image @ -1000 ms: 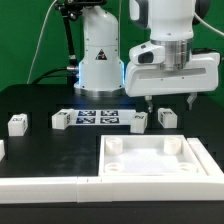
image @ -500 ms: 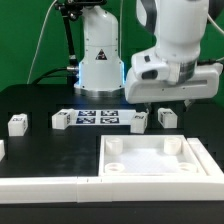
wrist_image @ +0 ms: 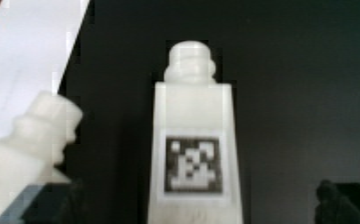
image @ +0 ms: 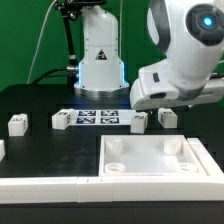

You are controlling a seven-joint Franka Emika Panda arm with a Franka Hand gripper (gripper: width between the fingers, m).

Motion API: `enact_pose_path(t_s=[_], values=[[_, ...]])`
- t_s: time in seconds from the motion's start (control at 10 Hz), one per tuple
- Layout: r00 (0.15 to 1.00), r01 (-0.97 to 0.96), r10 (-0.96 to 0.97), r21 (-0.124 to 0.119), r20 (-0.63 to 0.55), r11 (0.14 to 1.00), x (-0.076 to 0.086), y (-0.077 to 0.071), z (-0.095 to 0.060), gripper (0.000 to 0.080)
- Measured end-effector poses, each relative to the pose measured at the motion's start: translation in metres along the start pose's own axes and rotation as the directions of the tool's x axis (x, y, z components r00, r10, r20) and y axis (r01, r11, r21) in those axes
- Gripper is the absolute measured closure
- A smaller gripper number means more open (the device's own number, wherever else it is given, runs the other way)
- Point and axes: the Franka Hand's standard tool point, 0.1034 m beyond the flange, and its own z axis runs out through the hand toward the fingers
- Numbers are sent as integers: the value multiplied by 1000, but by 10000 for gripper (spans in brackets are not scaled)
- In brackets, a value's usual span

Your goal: Assemble one leg

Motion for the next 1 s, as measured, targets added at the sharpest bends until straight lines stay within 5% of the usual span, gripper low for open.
enact_pose_path(t_s=[0.2, 0.6, 0.7, 0.8, 1.0], values=[[993, -1, 1, -1, 118, 1000, 10, -3, 13, 150], [991, -21, 23, -16, 132, 1000, 11, -5, 21, 150], [991, -17, 18, -15, 130, 1000, 11, -5, 22, 268], [991, -16, 18, -14, 129, 1000, 11, -5, 22, 268], [991, -17, 18, -12, 130, 1000, 11, -5, 22, 511]])
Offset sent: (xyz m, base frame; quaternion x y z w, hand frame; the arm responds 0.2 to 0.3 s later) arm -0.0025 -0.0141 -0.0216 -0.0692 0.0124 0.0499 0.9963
